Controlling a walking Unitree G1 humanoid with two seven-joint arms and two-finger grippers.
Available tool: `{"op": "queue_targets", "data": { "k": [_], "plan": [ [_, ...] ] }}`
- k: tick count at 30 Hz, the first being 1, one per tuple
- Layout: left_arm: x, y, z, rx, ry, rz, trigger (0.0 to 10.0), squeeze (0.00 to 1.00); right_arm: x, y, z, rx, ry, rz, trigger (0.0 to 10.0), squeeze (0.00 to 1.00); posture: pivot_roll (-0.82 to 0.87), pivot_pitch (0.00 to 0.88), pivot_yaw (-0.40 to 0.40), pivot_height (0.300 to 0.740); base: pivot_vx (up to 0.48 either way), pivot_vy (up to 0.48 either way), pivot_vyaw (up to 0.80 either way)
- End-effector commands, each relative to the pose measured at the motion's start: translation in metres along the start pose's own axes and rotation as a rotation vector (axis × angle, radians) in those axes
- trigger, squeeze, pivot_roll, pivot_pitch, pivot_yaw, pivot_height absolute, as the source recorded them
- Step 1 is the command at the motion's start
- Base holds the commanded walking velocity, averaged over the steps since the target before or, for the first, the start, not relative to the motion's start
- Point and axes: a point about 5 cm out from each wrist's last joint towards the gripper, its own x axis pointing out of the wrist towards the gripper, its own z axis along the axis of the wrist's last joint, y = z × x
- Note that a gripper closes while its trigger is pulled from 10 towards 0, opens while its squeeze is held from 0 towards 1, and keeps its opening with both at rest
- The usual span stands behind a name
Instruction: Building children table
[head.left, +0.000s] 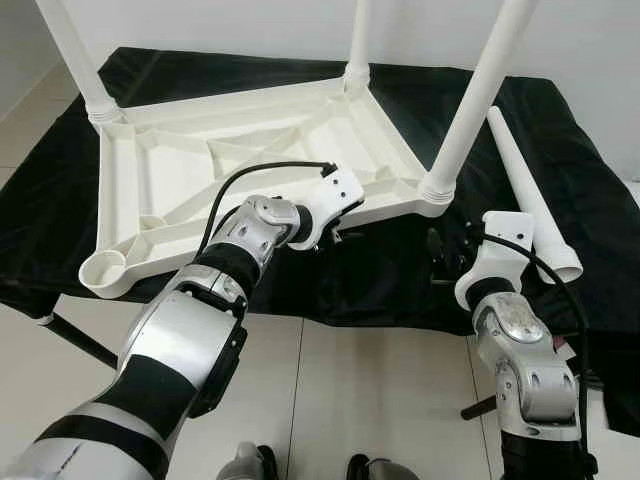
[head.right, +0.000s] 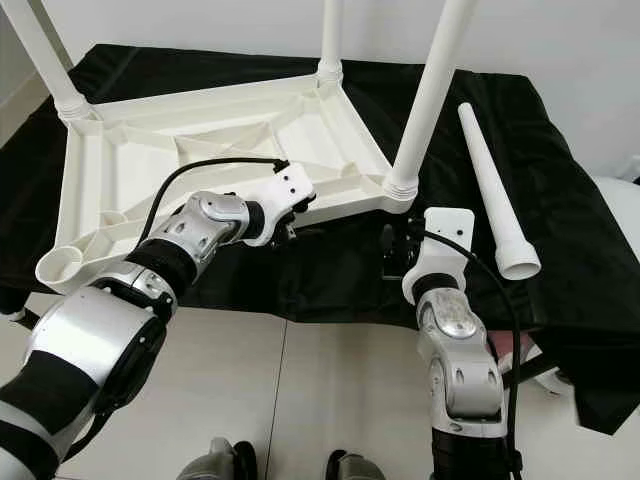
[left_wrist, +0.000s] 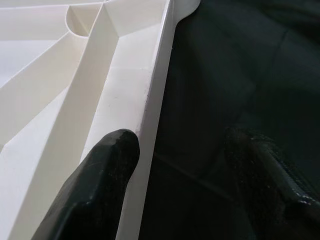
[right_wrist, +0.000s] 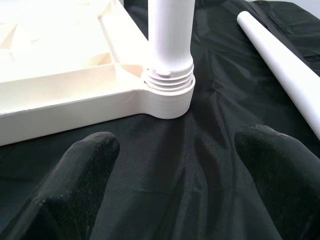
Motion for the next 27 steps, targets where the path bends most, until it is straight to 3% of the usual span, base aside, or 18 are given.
{"op": "queue_targets", "data": {
  "k": [1,2,3,4,5,7,10,11,13,15,16,18,19,20,21,22,23,27],
  "plan": [
    [0.0,0.011,-0.009,-0.008,0.064,0.29,8.2,0.0,-0.001,-0.001,-0.001,0.002,0.012,-0.002,10.0,0.0,-0.08,0.153,0.009,0.74,0.0,0.0,0.0],
    [0.0,0.011,-0.009,-0.008,0.064,0.29,8.2,0.0,-0.001,-0.001,-0.001,0.002,0.012,-0.002,10.0,0.0,-0.08,0.153,0.009,0.74,0.0,0.0,0.0],
    [0.0,0.01,-0.013,-0.002,0.086,0.293,3.2,0.0,-0.002,-0.002,-0.002,0.002,0.012,-0.005,10.0,0.0,-0.09,0.153,0.011,0.74,0.0,0.0,0.0],
    [0.0,0.01,-0.013,-0.002,0.086,0.293,3.2,0.0,-0.002,-0.002,-0.002,0.002,0.012,-0.005,10.0,0.0,-0.09,0.153,0.011,0.74,0.0,0.0,0.0],
    [0.0,0.01,-0.017,0.002,0.106,0.299,1.0,0.0,-0.002,-0.002,-0.002,0.002,0.012,-0.008,10.0,0.0,-0.09,0.152,0.015,0.74,0.0,0.0,0.0],
    [-0.001,0.01,-0.021,0.004,0.121,0.3,0.0,0.0,-0.003,-0.002,-0.001,0.003,0.012,-0.01,10.0,0.0,-0.09,0.152,0.016,0.74,0.0,0.0,0.0],
    [-0.003,0.011,-0.026,0.026,0.143,0.309,0.0,0.0,-0.004,-0.003,-0.002,0.005,0.011,-0.015,10.0,0.0,-0.09,0.151,0.016,0.74,0.0,0.0,0.0],
    [-0.005,0.013,-0.025,0.026,0.139,0.322,2.9,0.0,-0.004,-0.003,-0.002,0.005,0.011,-0.016,10.0,0.0,-0.08,0.153,0.016,0.74,0.0,0.0,0.0],
    [-0.005,0.014,-0.025,0.025,0.135,0.332,2.9,0.0,-0.004,-0.003,-0.001,0.005,0.01,-0.016,10.0,0.0,-0.08,0.153,0.016,0.74,0.0,0.0,0.0],
    [-0.006,0.015,-0.024,0.023,0.132,0.337,4.0,0.0,-0.004,-0.003,-0.001,0.005,0.01,-0.016,10.0,0.0,-0.08,0.153,0.016,0.74,0.0,0.0,0.0],
    [-0.007,0.017,-0.022,0.029,0.131,0.34,10.0,0.0,-0.003,-0.002,-0.002,0.004,0.011,-0.012,10.0,0.0,-0.07,0.152,0.008,0.74,0.0,0.0,0.0],
    [-0.007,0.018,-0.021,0.034,0.131,0.34,10.0,0.0,-0.003,-0.002,-0.002,0.004,0.011,-0.008,10.0,0.0,-0.07,0.152,0.008,0.74,0.0,0.0,0.0],
    [-0.008,0.018,-0.023,0.034,0.137,0.334,10.0,0.34,-0.002,-0.001,-0.001,0.005,0.01,-0.003,10.0,0.0,-0.07,0.153,0.008,0.74,0.0,0.0,0.0],
    [-0.008,0.017,-0.024,0.033,0.141,0.329,10.0,0.34,-0.002,0.0,-0.001,0.006,0.008,0.0,10.0,0.0,-0.07,0.153,0.008,0.74,0.0,0.0,0.0],
    [-0.007,0.014,-0.031,0.038,0.171,0.307,7.8,0.45,-0.001,0.0,-0.001,0.007,0.008,0.001,10.0,0.0,-0.07,0.154,0.008,0.74,0.0,0.0,0.0],
    [-0.007,0.014,-0.031,0.038,0.171,0.307,7.8,0.45,-0.001,0.0,-0.001,0.007,0.008,0.001,10.0,0.0,-0.07,0.154,0.008,0.74,0.0,0.0,0.0],
    [-0.007,0.011,-0.034,0.052,0.19,0.284,8.9,0.0,-0.001,0.0,-0.001,0.007,0.01,0.0,10.0,0.0,-0.07,0.156,0.007,0.74,0.0,0.0,0.0],
    [-0.007,0.009,-0.038,0.067,0.208,0.259,8.9,0.0,-0.002,0.0,-0.001,0.007,0.011,-0.001,10.0,0.0,-0.07,0.156,0.007,0.74,0.0,0.0,0.0]
  ]
}}
